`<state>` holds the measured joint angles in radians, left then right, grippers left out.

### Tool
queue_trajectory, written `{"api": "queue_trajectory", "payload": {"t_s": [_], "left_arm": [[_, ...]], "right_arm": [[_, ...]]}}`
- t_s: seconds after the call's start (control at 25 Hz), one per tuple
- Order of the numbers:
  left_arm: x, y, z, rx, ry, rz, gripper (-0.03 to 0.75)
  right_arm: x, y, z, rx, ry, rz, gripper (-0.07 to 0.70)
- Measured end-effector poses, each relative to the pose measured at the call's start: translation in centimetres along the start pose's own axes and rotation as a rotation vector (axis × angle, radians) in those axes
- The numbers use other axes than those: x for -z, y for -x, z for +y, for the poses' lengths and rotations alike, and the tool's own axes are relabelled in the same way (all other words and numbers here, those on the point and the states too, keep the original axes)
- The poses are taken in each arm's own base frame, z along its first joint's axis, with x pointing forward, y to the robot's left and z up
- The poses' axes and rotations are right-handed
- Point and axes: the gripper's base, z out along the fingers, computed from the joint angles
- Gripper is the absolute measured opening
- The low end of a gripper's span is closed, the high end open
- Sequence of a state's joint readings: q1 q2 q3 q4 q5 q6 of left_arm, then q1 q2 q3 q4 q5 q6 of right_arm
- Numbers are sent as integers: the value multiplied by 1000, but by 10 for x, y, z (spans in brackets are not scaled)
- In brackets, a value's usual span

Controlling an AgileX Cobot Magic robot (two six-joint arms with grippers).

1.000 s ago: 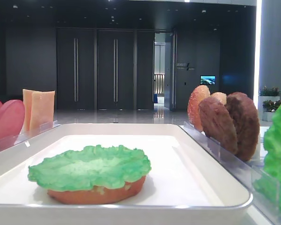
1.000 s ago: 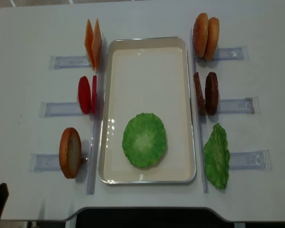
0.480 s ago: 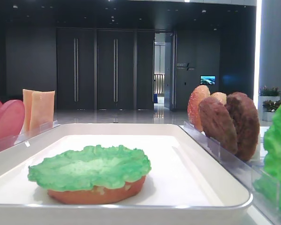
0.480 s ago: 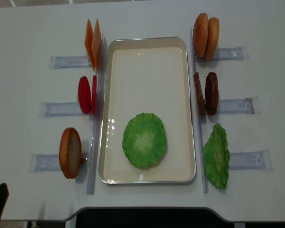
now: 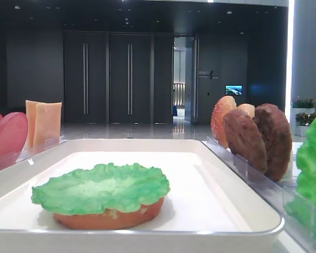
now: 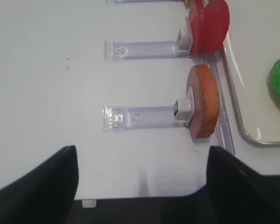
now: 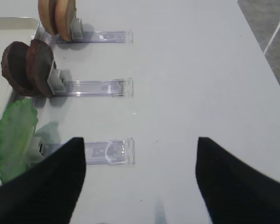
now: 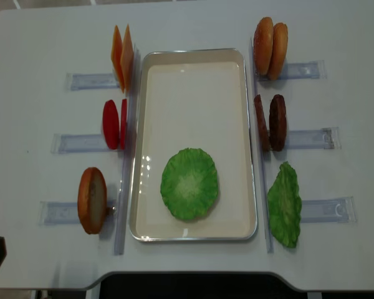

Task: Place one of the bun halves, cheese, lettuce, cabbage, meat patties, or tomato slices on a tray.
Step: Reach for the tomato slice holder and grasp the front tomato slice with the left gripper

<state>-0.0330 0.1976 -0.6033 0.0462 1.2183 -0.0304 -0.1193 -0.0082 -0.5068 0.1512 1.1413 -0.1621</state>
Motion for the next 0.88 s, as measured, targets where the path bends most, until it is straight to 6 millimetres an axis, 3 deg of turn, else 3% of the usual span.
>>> {"api": "queue_trajectory", "payload": {"t_s": [0.28, 0.56, 0.88], "left_arm": [[-18, 48, -1, 0, 3, 173, 654], [-55, 102, -3, -9, 12, 333, 653], [-92, 159, -6, -13, 14, 396, 653]], "right_arm": [[0, 0, 0, 0, 0, 0, 477], [0, 0, 0, 0, 0, 0, 477], [0, 0, 0, 0, 0, 0, 477]]}}
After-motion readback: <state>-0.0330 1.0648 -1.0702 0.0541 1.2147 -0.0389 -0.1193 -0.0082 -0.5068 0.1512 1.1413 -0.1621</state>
